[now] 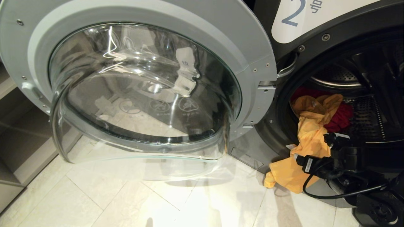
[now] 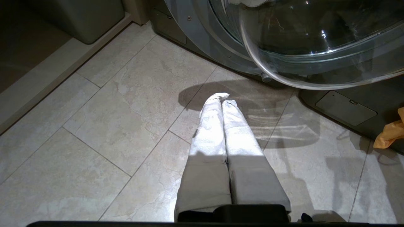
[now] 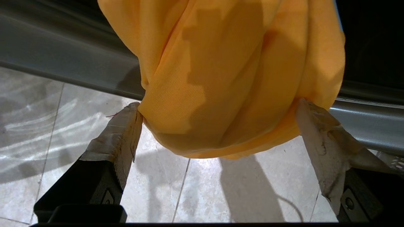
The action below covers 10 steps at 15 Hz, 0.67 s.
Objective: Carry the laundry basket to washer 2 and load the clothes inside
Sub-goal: Place the clothes into the washing machine
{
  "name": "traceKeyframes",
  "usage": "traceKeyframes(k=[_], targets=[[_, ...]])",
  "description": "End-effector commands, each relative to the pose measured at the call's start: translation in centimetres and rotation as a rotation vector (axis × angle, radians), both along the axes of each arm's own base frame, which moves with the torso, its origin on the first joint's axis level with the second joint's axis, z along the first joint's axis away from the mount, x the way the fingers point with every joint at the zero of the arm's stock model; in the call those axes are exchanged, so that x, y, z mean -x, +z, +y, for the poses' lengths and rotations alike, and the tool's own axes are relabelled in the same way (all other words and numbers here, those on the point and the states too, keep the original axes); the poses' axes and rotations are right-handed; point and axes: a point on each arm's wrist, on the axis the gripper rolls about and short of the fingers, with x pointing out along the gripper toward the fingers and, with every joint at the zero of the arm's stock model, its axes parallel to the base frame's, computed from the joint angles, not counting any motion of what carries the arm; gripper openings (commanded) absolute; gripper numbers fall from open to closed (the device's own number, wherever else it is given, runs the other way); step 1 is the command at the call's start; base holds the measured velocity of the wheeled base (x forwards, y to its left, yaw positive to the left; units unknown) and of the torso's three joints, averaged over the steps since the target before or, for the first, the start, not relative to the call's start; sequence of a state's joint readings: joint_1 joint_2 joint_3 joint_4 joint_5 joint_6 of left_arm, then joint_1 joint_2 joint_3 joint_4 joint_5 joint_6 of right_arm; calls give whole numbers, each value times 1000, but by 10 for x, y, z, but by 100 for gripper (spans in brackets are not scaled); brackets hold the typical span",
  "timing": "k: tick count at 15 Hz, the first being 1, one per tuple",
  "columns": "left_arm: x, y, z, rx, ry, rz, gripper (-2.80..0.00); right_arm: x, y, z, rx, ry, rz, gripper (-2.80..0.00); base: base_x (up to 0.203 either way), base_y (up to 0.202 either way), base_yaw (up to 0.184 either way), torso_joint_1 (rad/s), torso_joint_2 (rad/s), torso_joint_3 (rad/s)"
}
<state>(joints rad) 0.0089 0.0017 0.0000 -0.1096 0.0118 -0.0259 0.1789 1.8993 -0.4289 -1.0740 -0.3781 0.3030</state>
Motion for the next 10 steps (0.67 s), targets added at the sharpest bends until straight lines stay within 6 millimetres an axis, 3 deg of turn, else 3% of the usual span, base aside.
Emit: traceKeyframes(k=[1, 8, 9, 10], targets=[[-3, -11, 0, 1, 1, 39, -280, -4, -8, 1, 2, -2, 19, 0, 0, 0, 0, 0, 0, 0], [-3, -11, 0, 0, -1, 39, -280, -21, -8, 2, 32, -84, -11, 0, 0, 0, 0, 0, 0, 0], [-3, -11, 0, 1, 1, 39, -280, -21, -8, 2, 32, -86, -10, -280, 0, 0, 0, 0, 0, 0], [-3, -11, 0, 2, 1, 39, -280, -21, -9, 2, 32, -86, -9, -280, 0, 0, 0, 0, 0, 0]])
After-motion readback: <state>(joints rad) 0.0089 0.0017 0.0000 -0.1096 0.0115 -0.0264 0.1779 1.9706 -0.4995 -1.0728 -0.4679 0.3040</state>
